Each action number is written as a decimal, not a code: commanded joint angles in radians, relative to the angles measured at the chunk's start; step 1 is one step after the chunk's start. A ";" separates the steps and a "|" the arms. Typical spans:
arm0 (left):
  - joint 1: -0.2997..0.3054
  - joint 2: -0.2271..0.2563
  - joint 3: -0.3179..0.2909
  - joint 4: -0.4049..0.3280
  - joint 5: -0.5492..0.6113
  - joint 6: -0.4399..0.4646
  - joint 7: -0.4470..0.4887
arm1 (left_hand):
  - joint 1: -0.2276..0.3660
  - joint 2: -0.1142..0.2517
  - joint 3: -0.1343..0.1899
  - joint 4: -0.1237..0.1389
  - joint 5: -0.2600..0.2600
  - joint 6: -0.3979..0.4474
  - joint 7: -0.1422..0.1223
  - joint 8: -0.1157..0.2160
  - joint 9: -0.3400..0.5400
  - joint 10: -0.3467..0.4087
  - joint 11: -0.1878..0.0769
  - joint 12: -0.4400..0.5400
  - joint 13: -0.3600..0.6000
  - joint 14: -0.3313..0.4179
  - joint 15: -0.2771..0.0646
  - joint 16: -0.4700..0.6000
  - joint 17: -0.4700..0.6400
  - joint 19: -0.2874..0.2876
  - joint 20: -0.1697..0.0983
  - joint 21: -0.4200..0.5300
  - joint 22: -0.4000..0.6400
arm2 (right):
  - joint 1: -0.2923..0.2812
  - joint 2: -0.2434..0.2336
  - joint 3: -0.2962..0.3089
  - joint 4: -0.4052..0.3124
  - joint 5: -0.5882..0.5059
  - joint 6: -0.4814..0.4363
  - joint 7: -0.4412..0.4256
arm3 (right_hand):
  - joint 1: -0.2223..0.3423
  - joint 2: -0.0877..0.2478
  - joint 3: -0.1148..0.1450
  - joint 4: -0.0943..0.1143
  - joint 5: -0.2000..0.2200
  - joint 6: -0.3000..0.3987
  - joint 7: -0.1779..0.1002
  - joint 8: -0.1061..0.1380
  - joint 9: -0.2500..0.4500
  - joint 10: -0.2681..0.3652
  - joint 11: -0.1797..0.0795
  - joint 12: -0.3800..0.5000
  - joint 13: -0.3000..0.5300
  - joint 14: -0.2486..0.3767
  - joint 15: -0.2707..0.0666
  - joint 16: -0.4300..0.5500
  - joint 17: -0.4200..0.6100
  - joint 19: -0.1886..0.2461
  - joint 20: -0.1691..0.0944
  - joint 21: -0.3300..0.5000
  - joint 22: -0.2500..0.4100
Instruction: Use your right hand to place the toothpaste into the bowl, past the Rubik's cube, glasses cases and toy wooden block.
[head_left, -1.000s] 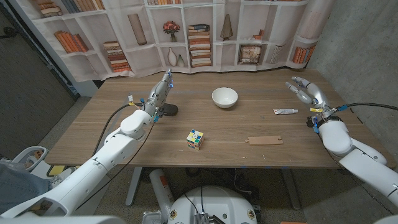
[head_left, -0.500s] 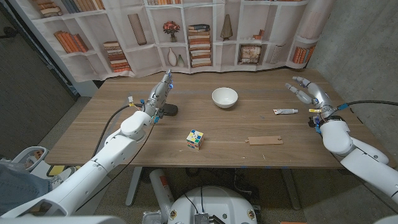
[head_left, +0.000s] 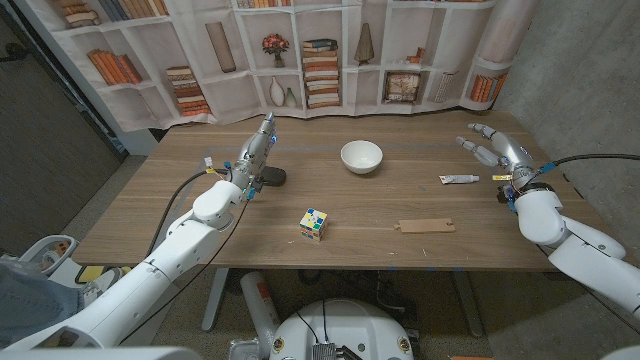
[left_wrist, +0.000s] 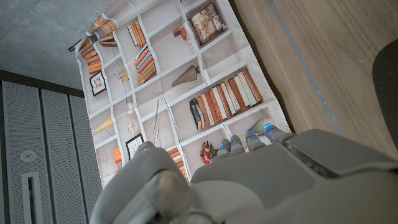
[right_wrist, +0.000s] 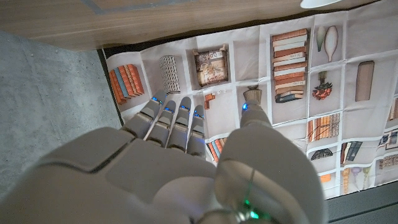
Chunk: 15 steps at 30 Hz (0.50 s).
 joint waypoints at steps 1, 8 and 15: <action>0.016 0.002 -0.008 -0.010 -0.003 0.005 0.003 | 0.011 -0.001 -0.004 0.001 0.007 -0.003 -0.007 -0.001 0.003 -0.006 -0.009 0.000 0.003 -0.047 -0.008 0.001 0.003 -0.160 -0.011 0.002 0.003 | 0.026 -0.026 -0.032 0.000 -0.041 -0.074 0.040 | 0.022 -0.003 0.006 -0.013 0.000 0.002 -0.004 -0.004 0.002 -0.002 -0.001 -0.004 0.004 0.008 -0.036 -0.002 0.003 0.010 -0.036 -0.006 0.003; -0.002 -0.003 -0.001 0.013 -0.006 0.008 -0.012 | 0.012 -0.001 -0.006 0.001 0.007 -0.003 -0.007 -0.001 0.003 -0.006 -0.010 0.000 0.003 -0.049 -0.008 0.000 0.003 -0.161 -0.008 0.001 0.003 | 0.046 -0.036 -0.064 0.001 -0.060 -0.106 0.041 | 0.060 -0.013 0.017 -0.038 0.003 -0.006 -0.011 -0.006 0.002 -0.013 -0.011 -0.009 0.004 0.006 -0.035 -0.003 0.002 0.010 -0.033 -0.016 0.002; -0.017 -0.008 0.003 0.026 -0.006 0.007 -0.019 | 0.012 0.000 -0.008 0.001 0.008 -0.005 -0.008 -0.002 0.003 -0.008 -0.009 -0.002 0.003 -0.049 -0.009 0.000 0.003 -0.162 -0.005 0.001 0.003 | 0.053 -0.052 -0.083 -0.011 -0.066 -0.144 0.053 | 0.132 -0.040 0.033 -0.067 0.014 -0.022 -0.028 -0.008 0.003 -0.019 -0.027 -0.010 0.005 0.004 -0.041 -0.004 0.002 0.014 -0.035 -0.033 0.001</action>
